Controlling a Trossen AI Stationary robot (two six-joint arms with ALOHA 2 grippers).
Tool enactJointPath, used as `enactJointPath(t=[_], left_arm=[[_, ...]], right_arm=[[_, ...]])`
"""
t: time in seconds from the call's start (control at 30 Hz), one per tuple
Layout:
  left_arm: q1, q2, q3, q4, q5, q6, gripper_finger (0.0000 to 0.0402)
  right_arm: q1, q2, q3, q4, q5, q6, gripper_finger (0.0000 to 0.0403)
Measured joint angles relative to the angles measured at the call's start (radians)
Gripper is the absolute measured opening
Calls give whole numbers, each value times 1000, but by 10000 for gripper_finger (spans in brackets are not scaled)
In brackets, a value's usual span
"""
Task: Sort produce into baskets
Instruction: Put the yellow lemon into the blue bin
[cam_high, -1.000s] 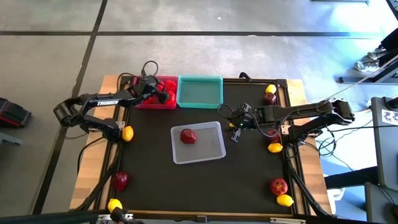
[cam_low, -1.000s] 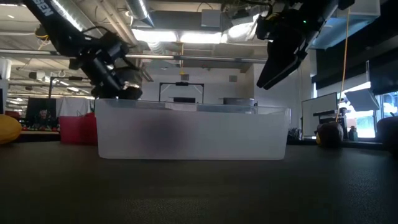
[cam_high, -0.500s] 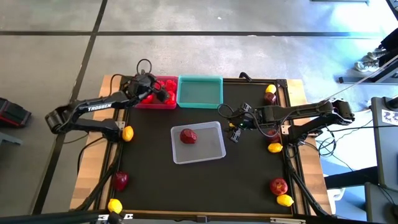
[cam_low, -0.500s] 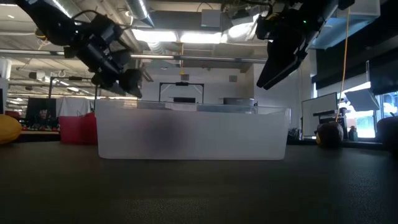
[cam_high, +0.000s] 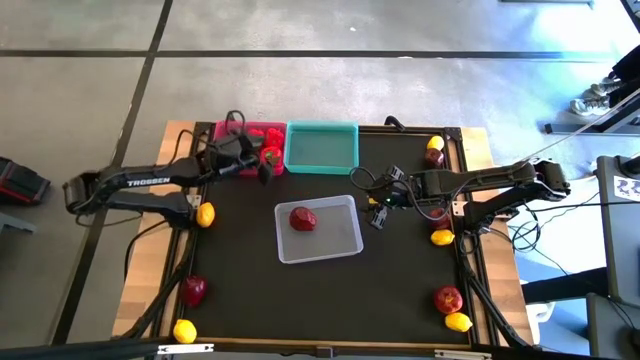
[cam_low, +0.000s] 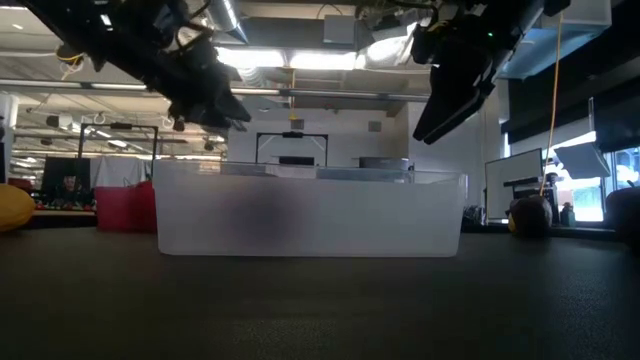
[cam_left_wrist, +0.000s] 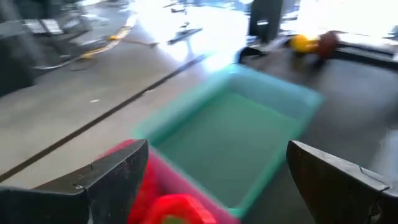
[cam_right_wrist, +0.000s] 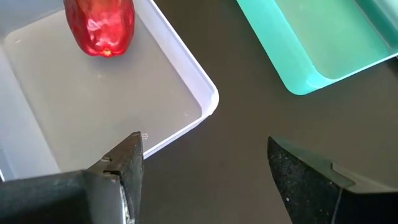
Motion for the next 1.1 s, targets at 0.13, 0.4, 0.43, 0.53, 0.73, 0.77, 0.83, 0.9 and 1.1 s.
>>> enactJointPath(t=[0.13,0.4,0.43,0.53,0.73,0.77,0.83,0.9,1.1], left_arm=[[-83,-4,0,-4,14,-23,379],[-231,-4,0,-3,46,-30,379],[-245,-4,0,-3,46,-28,379],[-290,-4,0,-2,46,-26,379],[-385,-4,0,47,60,-38,379],[-401,-4,0,52,62,-45,379],[-431,-4,5,45,63,-63,379],[-460,-4,19,22,64,-85,378],[-545,-3,133,-184,64,-131,378]], right_arm=[[0,0,0,8,-4,2,266],[0,0,0,42,-16,2,266],[0,0,0,49,-23,2,266],[0,0,0,52,-23,-2,266],[0,0,0,52,-31,-2,266],[0,0,0,53,-31,-2,266],[0,0,0,61,-31,-2,266],[0,0,0,68,-44,-3,266],[0,0,0,69,-74,-6,266]])
